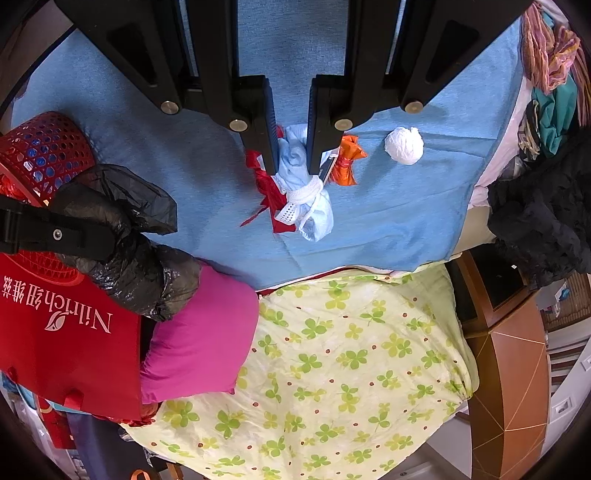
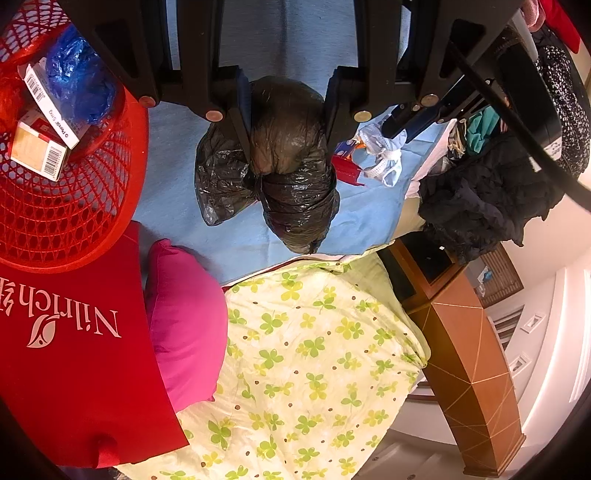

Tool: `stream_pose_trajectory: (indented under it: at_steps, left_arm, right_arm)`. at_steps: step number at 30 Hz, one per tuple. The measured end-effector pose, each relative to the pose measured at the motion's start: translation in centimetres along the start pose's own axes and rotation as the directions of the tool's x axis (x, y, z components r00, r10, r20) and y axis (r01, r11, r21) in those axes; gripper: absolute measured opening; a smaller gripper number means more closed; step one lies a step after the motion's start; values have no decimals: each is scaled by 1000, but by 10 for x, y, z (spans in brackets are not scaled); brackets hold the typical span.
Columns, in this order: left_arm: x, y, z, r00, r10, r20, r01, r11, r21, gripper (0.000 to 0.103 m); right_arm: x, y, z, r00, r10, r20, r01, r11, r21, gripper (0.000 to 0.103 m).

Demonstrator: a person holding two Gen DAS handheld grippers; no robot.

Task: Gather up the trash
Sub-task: 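Hold the black bag raised in right tool while left tool keeps the cloth bundle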

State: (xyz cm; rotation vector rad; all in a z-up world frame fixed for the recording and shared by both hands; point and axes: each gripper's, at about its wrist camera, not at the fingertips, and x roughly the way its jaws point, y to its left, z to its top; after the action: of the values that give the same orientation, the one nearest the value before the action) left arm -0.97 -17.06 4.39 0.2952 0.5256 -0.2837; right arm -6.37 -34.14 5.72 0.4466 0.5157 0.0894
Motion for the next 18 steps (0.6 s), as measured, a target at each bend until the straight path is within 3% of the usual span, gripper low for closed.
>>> stream_pose_trajectory:
  at_steps: [18]
  left_arm:
    - [1, -4, -1, 1000, -5, -7, 5, 1000, 6, 16]
  right_arm:
    - [6, 1, 3, 1000, 9, -18, -9, 1000, -4, 34]
